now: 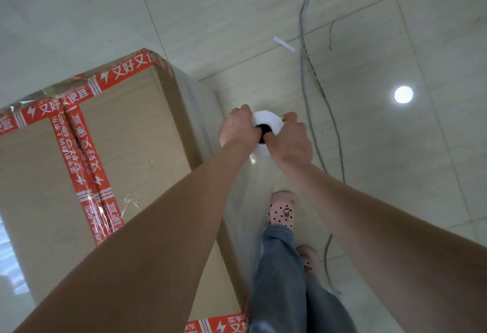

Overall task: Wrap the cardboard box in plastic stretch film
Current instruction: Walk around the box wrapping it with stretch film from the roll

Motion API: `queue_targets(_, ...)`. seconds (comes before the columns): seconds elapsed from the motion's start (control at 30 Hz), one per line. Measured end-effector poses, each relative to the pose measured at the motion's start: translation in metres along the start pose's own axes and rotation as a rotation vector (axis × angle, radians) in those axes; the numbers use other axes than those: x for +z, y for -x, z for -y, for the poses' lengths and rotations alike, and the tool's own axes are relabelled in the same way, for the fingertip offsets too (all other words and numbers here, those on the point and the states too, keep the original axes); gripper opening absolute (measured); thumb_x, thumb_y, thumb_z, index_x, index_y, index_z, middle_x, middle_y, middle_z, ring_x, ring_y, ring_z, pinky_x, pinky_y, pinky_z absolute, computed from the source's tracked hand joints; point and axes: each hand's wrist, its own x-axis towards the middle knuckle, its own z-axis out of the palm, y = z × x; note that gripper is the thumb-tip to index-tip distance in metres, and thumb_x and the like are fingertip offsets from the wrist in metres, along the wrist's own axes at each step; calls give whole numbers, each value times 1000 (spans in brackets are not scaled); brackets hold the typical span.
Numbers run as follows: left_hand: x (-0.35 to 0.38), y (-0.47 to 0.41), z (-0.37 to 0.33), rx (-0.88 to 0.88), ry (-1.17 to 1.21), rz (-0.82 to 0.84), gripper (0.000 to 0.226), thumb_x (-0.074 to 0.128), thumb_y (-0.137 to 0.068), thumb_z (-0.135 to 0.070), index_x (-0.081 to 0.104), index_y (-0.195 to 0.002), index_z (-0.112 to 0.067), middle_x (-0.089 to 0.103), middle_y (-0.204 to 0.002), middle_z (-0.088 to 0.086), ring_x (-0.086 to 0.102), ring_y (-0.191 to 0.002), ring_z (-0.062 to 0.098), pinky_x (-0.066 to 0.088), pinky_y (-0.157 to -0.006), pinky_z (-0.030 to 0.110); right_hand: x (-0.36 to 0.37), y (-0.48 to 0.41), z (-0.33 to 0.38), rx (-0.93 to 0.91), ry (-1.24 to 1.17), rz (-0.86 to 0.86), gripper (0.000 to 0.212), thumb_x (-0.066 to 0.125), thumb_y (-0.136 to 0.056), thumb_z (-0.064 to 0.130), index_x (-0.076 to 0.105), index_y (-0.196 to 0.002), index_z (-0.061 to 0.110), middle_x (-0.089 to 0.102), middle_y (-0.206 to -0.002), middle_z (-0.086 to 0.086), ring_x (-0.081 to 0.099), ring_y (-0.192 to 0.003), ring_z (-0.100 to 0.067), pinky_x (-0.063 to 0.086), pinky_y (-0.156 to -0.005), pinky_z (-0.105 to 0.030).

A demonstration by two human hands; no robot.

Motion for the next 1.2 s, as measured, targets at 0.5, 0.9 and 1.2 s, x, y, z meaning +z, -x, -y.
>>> queue_targets(0.5, -21, -27, 0, 126, -155, -3, 23, 55, -85, -15, 51, -106, -7, 56, -105, 11, 58, -92, 32, 37, -63, 33, -7, -35, 33, -293, 292, 42, 33, 49, -88, 16, 54, -120, 24, 51, -109, -7, 55, -85, -25, 34, -68, -30)
queue_targets(0.9, -49, -51, 10, -232, 250, -53, 30, 60, -84, -26, 54, -106, -7, 62, -106, 14, 59, -98, 33, 46, -69, 33, -14, -59, 70, -113, 42, 102, 38, 59, -83, 33, 49, -116, 17, 61, -106, -5, 60, -96, -27, 51, -81, -38)
queue_targets(1.2, -73, -74, 17, -27, -29, -102, 24, 54, -84, -9, 54, -108, -8, 54, -108, 11, 58, -96, 33, 45, -68, 36, -8, -72, 114, -473, 365, 117, 29, 48, -87, 16, 58, -114, 22, 65, -103, -5, 59, -98, -28, 37, -72, -30)
